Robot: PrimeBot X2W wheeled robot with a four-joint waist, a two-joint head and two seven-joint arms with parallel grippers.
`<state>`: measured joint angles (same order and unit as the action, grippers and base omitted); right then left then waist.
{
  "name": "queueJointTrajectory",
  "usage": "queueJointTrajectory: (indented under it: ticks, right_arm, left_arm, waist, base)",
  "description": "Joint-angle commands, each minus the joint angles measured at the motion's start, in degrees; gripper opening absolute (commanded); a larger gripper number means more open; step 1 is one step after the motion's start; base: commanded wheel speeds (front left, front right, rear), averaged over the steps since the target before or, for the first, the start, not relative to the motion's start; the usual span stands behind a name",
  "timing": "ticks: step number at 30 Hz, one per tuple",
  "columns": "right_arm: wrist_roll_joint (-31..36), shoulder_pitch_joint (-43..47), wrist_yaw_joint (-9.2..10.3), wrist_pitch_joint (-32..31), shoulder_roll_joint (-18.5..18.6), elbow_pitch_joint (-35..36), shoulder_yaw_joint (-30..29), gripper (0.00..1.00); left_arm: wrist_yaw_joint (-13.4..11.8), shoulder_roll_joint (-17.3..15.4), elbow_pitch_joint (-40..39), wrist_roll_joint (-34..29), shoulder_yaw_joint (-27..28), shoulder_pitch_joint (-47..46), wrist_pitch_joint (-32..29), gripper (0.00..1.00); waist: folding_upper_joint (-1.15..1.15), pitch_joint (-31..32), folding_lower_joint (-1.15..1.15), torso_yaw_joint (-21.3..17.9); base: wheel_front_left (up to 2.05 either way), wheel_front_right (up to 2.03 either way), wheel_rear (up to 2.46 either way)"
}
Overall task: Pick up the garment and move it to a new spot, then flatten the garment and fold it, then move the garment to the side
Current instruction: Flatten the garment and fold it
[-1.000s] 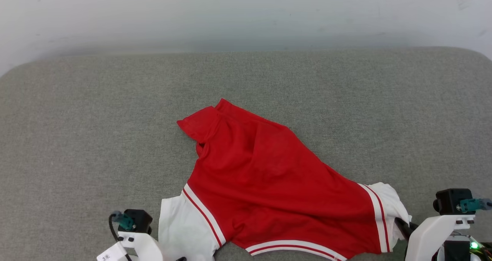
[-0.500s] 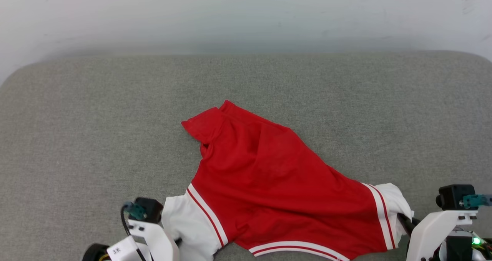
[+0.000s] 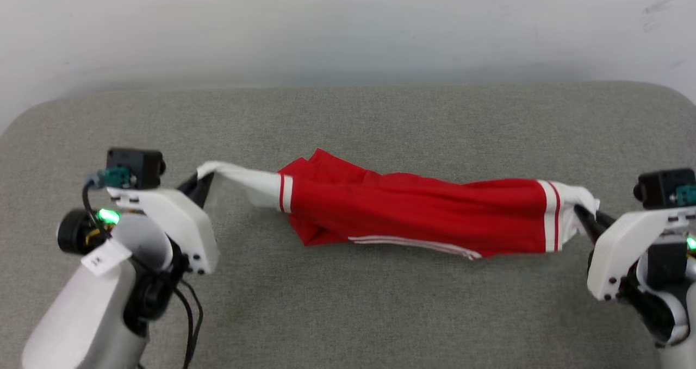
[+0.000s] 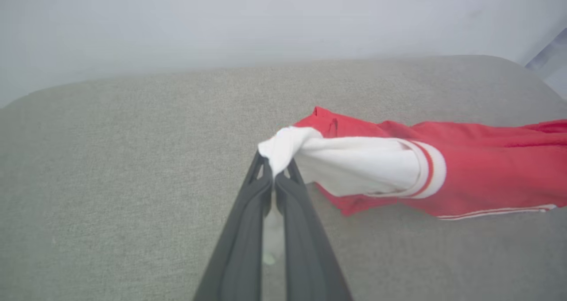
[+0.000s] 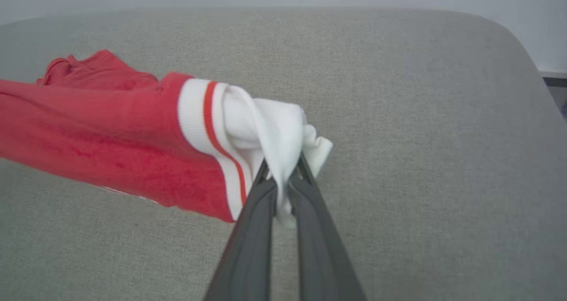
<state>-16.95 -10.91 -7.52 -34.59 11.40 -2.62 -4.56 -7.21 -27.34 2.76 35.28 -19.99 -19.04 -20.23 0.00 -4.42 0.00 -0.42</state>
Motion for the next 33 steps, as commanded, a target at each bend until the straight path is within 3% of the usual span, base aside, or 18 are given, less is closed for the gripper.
queueJointTrajectory:
  ticks: [1,9,18,25,33]
  right_arm:
    - [-0.3,-3.6,0.07,0.6,1.1,-0.5,0.6,0.00]
    - [1.4,-22.1,0.08,6.0,4.8,-6.0,4.2,0.00]
    - [1.6,-47.1,0.07,12.2,6.1,-16.8,7.8,0.00]
    - [1.3,-62.6,0.08,16.3,5.4,-25.6,9.6,0.00]
    - [0.7,-74.5,0.08,21.2,4.5,-33.9,11.4,0.00]
  left_arm:
    - [0.4,0.2,1.3,-0.5,0.8,-4.3,1.3,0.00]
    - [2.2,2.2,10.9,-4.0,1.0,-23.3,5.0,0.00]
    - [3.4,2.4,22.9,-8.5,1.5,-44.4,11.1,0.00]
    - [4.6,1.0,30.6,-10.4,2.4,-56.5,15.4,0.00]
    - [4.2,0.1,34.7,-10.5,3.7,-65.4,18.0,0.00]
  waist:
    - [0.00,-0.5,0.00,-0.2]
    - [0.00,-4.8,0.00,-1.3]
    - [0.00,-12.9,0.00,-2.5]
    - [0.00,-17.8,0.00,-3.2]
    - [0.00,-23.7,0.00,-3.8]
  base:
    - [0.00,0.00,0.00]
    - [0.00,0.00,0.00]
    - [0.00,0.00,0.00]
    - [0.00,0.00,0.00]
    - [0.00,0.00,0.00]
